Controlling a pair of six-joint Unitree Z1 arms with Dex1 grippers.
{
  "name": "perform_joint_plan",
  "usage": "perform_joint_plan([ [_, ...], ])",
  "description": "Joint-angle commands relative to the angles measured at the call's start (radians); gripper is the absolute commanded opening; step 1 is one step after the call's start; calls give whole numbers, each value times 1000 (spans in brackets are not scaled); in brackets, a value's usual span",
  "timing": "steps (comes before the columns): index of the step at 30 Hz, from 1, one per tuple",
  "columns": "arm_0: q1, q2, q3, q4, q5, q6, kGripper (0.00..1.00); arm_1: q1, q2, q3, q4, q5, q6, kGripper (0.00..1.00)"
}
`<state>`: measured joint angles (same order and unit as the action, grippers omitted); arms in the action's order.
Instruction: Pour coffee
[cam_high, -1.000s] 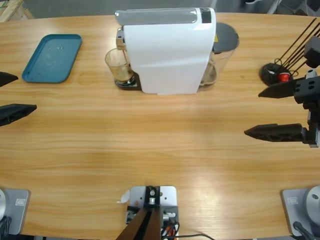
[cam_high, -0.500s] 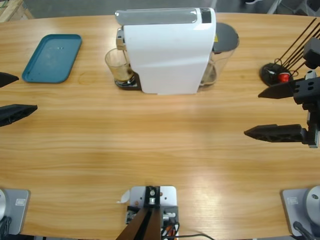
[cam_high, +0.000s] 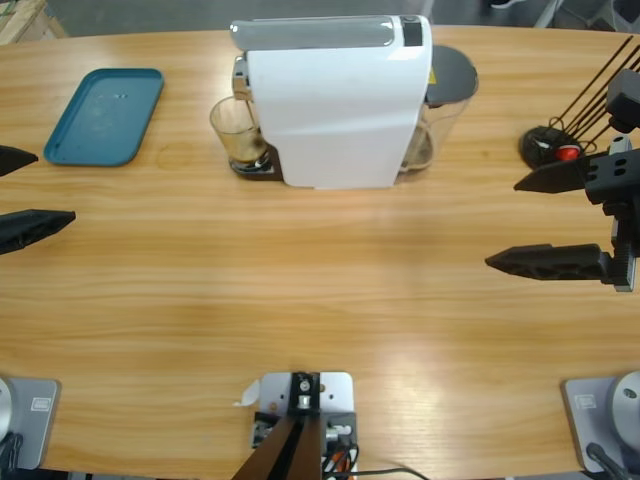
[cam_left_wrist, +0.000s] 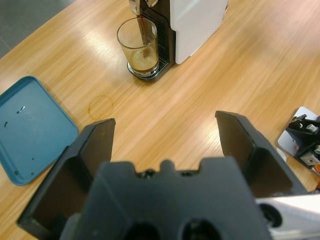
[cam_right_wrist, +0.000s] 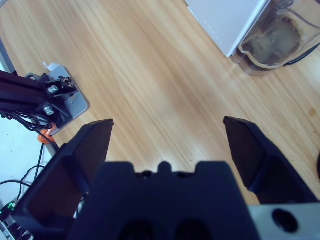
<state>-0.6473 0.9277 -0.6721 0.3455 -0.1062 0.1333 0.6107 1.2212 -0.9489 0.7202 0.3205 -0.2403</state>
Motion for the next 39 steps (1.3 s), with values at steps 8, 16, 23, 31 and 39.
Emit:
perform_joint_plan([
  [8, -9, 29, 40, -25, 14, 12, 867, 11, -1, 35, -10, -18, 7, 1000],
  [16, -10, 29, 40, -25, 14, 12, 867, 11, -1, 35, -11, -20, 7, 1000],
  [23, -10, 29, 40, -25, 14, 12, 867, 11, 0, 35, -11, -20, 7, 1000],
  [31, -10, 30, 40, -25, 14, 12, 867, 11, 2, 35, -11, -20, 7, 1000],
  [39, -10, 29, 40, -25, 14, 11, 955, 11, 6, 35, -13, -20, 7, 1000],
])
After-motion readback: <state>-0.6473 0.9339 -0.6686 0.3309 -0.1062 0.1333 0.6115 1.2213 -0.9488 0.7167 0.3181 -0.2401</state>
